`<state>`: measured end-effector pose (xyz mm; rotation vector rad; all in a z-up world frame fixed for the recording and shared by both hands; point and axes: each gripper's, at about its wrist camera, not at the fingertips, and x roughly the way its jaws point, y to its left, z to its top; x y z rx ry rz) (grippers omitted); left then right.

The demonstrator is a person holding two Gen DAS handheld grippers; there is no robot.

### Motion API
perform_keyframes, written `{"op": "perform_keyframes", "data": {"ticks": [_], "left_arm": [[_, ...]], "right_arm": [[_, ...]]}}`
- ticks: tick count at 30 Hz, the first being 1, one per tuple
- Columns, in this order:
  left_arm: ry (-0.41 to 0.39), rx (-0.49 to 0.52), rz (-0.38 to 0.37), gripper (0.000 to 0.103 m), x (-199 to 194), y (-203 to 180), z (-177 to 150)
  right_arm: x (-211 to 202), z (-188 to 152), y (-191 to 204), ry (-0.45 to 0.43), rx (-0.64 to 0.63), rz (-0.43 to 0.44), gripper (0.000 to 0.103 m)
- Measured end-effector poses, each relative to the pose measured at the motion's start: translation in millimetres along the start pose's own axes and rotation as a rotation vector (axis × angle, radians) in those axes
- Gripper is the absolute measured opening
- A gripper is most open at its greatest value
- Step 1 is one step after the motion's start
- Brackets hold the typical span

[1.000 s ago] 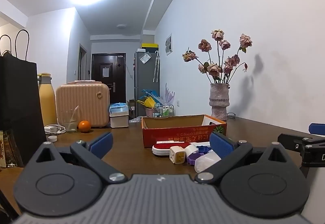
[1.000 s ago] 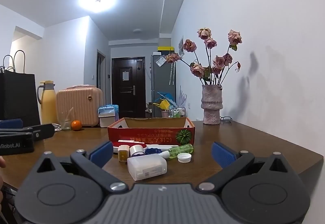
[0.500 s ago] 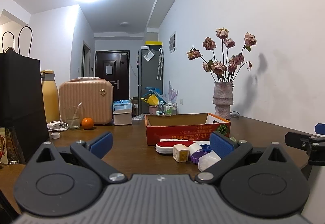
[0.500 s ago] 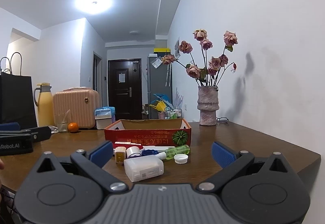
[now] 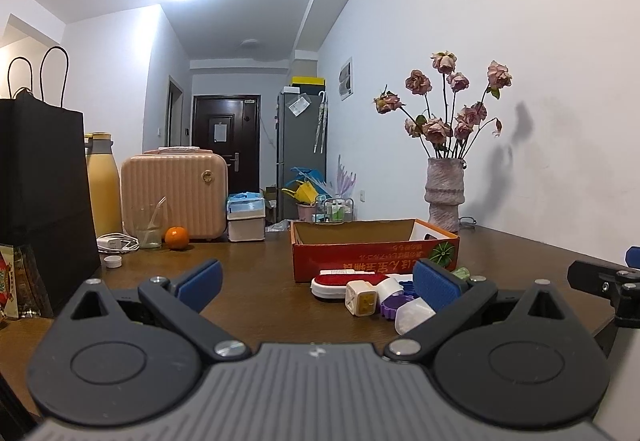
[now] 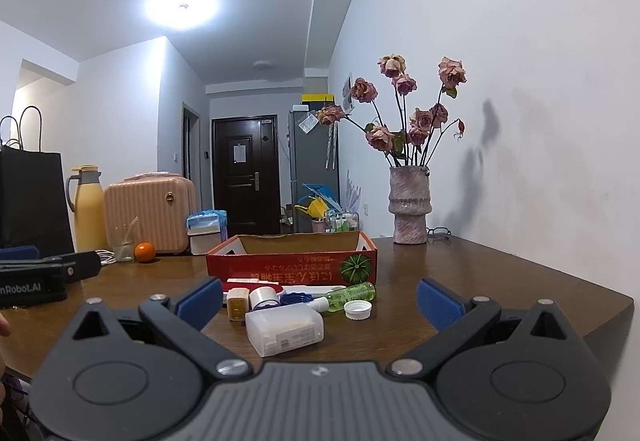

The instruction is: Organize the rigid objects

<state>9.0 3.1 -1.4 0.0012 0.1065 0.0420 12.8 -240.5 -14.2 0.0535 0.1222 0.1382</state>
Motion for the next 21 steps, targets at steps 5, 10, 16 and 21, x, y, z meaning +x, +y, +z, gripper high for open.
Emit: {"op": "perform_keyframes", "data": {"ticks": [5, 10, 16, 21], "left_arm": [[0.001, -0.002, 0.001, 0.103, -0.1, 1.7, -1.1], [0.002, -0.001, 0.000, 0.103, 0.2, 1.8, -1.0], [0.004, 0.001, 0.000, 0.103, 0.7, 0.8, -1.9], [0.008, 0.003, -0.002, 0.103, 1.2, 1.2, -3.1]], "right_arm": [[0.3, 0.2, 0.5, 0.006, 0.001, 0.004, 0.103], [0.2, 0.1, 0.8, 0.006, 0.001, 0.003, 0.103], [0.4, 0.0, 0.8, 0.006, -0.002, 0.006, 0.103], [0.8, -0.1, 1.2, 0.008, -0.001, 0.006, 0.103]]}}
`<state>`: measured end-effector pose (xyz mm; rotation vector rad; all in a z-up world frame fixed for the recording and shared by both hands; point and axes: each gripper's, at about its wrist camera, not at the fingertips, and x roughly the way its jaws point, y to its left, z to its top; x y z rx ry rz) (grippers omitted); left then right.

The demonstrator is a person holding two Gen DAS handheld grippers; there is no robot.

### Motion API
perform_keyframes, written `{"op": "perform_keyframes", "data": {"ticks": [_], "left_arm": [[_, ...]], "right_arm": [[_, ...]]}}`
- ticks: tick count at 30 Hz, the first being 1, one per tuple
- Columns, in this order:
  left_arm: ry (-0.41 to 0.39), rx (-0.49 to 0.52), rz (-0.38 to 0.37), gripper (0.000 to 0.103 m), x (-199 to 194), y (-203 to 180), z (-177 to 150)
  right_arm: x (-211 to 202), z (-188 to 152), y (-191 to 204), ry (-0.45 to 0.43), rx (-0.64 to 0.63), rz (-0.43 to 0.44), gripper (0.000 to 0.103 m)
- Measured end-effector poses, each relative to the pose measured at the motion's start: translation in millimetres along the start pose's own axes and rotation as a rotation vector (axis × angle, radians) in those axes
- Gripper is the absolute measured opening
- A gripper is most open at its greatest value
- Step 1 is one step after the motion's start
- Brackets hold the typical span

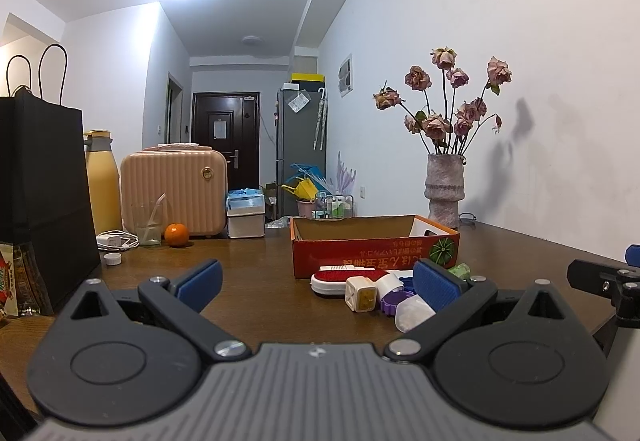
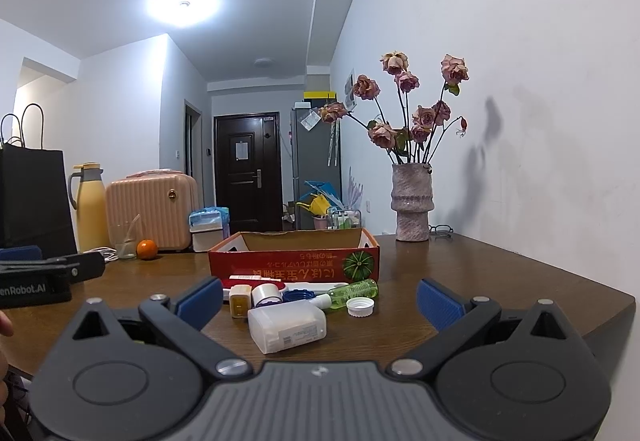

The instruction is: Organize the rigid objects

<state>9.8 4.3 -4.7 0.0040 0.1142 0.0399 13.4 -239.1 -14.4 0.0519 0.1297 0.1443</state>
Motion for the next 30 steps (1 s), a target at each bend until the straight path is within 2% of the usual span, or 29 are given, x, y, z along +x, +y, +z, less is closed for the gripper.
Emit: {"op": "perform_keyframes", "data": {"ticks": [30], "left_arm": [[0.014, 0.004, 0.003, 0.103, -0.6, -2.0, -1.4]], "right_arm": [[-0.3, 0.0, 0.6, 0.009, -0.002, 0.007, 0.103]]}}
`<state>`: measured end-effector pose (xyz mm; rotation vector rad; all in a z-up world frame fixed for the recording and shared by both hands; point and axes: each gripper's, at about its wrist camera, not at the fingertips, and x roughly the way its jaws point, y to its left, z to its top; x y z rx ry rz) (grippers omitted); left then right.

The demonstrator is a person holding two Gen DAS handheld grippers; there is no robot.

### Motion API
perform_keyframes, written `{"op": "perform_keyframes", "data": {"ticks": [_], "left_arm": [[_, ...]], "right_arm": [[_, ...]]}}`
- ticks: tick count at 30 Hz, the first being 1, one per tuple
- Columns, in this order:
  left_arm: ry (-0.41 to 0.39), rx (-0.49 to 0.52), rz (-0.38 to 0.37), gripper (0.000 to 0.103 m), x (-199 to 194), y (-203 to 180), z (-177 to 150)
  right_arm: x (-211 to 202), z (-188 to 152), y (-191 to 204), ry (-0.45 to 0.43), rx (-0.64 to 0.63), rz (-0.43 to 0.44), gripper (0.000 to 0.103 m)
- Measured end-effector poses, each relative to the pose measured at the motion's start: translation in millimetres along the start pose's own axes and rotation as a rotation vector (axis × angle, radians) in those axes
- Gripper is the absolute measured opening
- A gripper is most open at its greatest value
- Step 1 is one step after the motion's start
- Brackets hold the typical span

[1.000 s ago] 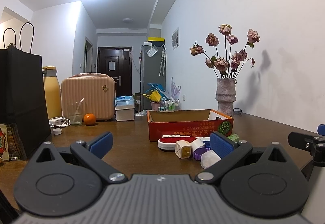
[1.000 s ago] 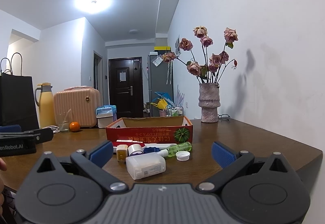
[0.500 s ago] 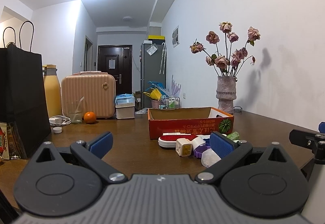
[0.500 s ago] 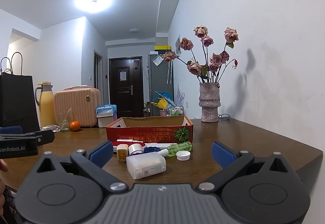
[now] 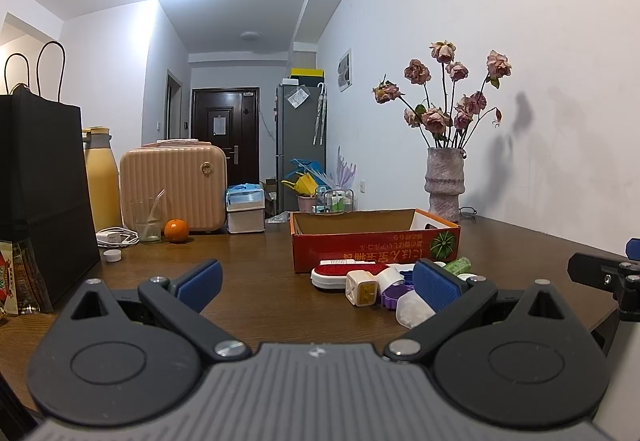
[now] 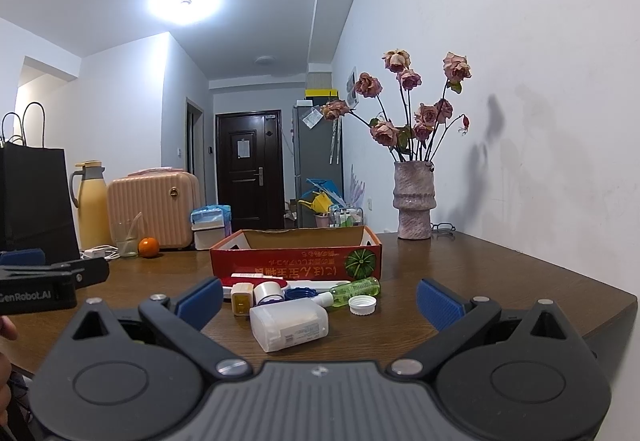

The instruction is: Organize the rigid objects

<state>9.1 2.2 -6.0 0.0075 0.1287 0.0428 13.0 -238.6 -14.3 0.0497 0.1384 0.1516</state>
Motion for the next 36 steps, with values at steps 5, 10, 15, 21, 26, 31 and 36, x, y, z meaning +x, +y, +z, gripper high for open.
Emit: {"op": "perform_keyframes", "data": {"ticks": [5, 10, 15, 21, 26, 31, 36], "left_arm": [[0.005, 0.001, -0.002, 0.103, 1, 0, -2], [0.001, 0.052, 0.002, 0.103, 9, -7, -16], [0.088, 0.038, -0.041, 0.103, 34, -13, -37], [0.119, 0.061, -0.045, 0.103, 63, -17, -54], [0.132, 0.023, -0.037, 0.103, 90, -24, -44], [0.230, -0.018, -0.139, 0.103, 130, -40, -34], [0.374, -0.123, -0.223, 0.103, 172, -49, -29]], "right_arm": [[2, -3, -2, -0.006, 0.000, 0.003, 0.103], [14, -22, -5, -0.062, -0.059, -0.001, 0.103], [55, -38, -15, 0.085, -0.071, 0.071, 0.103], [109, -38, -23, 0.245, -0.026, 0.070, 0.103], [143, -21, -34, 0.236, -0.028, 0.133, 0.103], [189, -8, -48, 0.298, -0.001, 0.220, 0.077], [225, -2, -53, 0.308, 0.028, 0.298, 0.071]]}}
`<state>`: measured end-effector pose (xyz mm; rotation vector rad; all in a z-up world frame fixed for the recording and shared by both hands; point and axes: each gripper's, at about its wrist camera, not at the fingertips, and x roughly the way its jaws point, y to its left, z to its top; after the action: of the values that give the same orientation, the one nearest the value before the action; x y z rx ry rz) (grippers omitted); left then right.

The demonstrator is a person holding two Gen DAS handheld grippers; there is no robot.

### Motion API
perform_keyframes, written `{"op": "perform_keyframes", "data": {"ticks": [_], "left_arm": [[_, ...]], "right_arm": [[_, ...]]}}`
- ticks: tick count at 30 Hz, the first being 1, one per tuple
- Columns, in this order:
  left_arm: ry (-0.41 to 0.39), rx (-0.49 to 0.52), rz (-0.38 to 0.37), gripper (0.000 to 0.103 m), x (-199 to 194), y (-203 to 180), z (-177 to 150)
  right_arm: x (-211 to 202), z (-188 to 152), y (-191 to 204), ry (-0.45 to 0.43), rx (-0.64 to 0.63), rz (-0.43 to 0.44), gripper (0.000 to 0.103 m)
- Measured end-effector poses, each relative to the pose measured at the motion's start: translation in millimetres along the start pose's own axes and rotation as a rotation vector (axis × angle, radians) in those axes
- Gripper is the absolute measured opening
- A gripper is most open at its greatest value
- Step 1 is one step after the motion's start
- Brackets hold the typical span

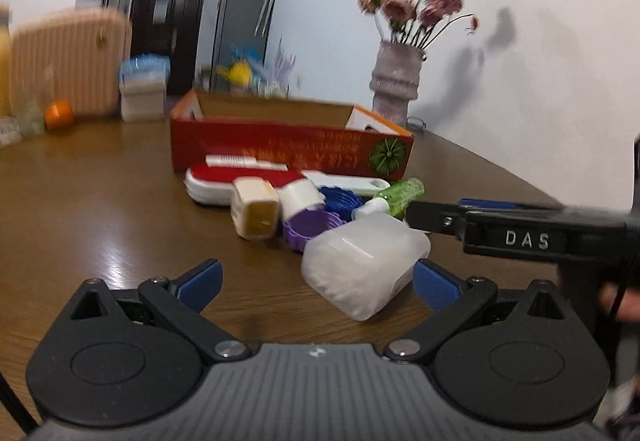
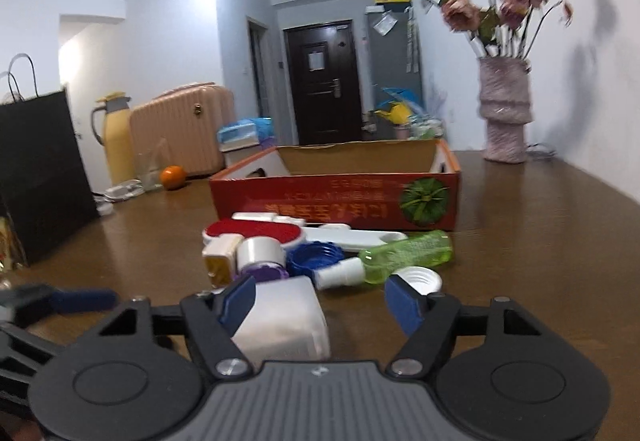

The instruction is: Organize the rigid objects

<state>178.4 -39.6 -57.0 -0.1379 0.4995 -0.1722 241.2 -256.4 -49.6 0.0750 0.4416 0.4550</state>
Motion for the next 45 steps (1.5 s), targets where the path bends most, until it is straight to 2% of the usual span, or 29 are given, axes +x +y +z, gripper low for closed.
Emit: {"op": "perform_keyframes", "data": {"ticks": [3, 5, 7, 9, 10, 12, 13, 18, 22, 24, 25, 28, 30, 37, 41, 45], "left_arm": [[0.042, -0.056, -0.020, 0.101, 16, 5, 3], [0.050, -0.059, -0.029, 0.093, 22, 8, 3], [0.050, -0.048, -0.055, 0.085, 23, 9, 1], [0.057, -0.071, -0.101, 0.070, 23, 14, 2], [0.061, -0.082, -0.116, 0.067, 22, 16, 1], [0.068, -0.089, -0.147, 0.053, 18, 20, 1], [0.075, -0.093, -0.170, 0.050, 17, 24, 1], [0.090, -0.151, -0.213, 0.043, 8, 48, 3], [0.097, -0.161, -0.232, 0.045, 13, 61, 10], [0.108, -0.159, -0.263, 0.043, 19, 63, 13], [0.114, -0.162, -0.284, 0.042, 22, 63, 14], [0.101, -0.166, -0.268, 0.039, 20, 58, 12], [0.077, -0.150, -0.272, 0.032, 11, 56, 9], [0.022, -0.154, -0.300, 0.031, -19, 52, 11], [0.023, -0.163, -0.308, 0.031, -21, 50, 24], [-0.007, -0.116, -0.292, 0.031, -20, 42, 52]], "right_arm": [[12, 2, -7, 0.020, 0.046, 0.028, 0.070], [19, -1, -11, 0.046, 0.073, 0.039, 0.061], [24, -5, -15, 0.077, 0.131, 0.067, 0.036], [23, -9, -19, 0.065, 0.226, 0.126, 0.026], [21, -11, -18, 0.069, 0.253, 0.135, 0.024], [18, -15, -12, 0.077, 0.276, 0.157, 0.023], [16, -16, -8, 0.084, 0.280, 0.169, 0.023], [3, -21, 14, 0.109, 0.273, 0.176, 0.022], [6, -24, 16, 0.090, 0.310, 0.149, 0.032], [7, -23, 14, 0.092, 0.320, 0.143, 0.032], [8, -23, 14, 0.093, 0.321, 0.143, 0.029], [9, -21, 14, 0.097, 0.340, 0.139, 0.023], [3, -19, 19, 0.084, 0.310, 0.107, 0.022], [-24, -14, 27, 0.025, 0.300, 0.117, 0.021], [-34, -4, 29, -0.004, 0.291, 0.120, 0.021], [-33, 23, 28, -0.036, 0.260, 0.122, 0.021]]}}
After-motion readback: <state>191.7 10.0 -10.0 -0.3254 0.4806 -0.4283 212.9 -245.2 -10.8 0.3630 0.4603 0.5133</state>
